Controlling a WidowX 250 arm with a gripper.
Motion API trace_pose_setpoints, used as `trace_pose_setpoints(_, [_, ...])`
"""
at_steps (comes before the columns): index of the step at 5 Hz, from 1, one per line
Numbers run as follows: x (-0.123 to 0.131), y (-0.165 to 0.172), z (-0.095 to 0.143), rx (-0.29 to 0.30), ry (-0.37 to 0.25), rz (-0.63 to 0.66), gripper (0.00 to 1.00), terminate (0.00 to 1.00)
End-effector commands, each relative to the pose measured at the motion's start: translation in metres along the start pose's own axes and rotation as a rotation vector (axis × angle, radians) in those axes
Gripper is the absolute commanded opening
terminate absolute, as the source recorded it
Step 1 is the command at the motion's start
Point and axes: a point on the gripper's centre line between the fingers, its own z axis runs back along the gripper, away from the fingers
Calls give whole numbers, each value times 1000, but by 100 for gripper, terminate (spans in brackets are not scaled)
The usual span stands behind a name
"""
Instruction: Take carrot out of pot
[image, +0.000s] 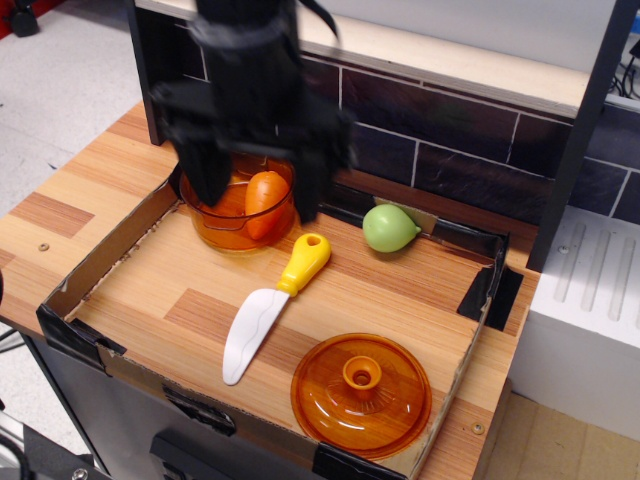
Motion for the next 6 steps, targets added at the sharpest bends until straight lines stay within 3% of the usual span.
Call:
trace_pose_setpoints(1, [43, 53, -11, -2, -79, 135, 100, 0])
trace_pose_setpoints(2, [62, 65, -30, 56, -146, 169, 100, 0])
trace_pose_setpoints(4, [89, 67, -45, 70, -161, 220, 100, 0])
trace_pose_setpoints(6, [93, 66, -67, 113, -157, 241, 100, 0])
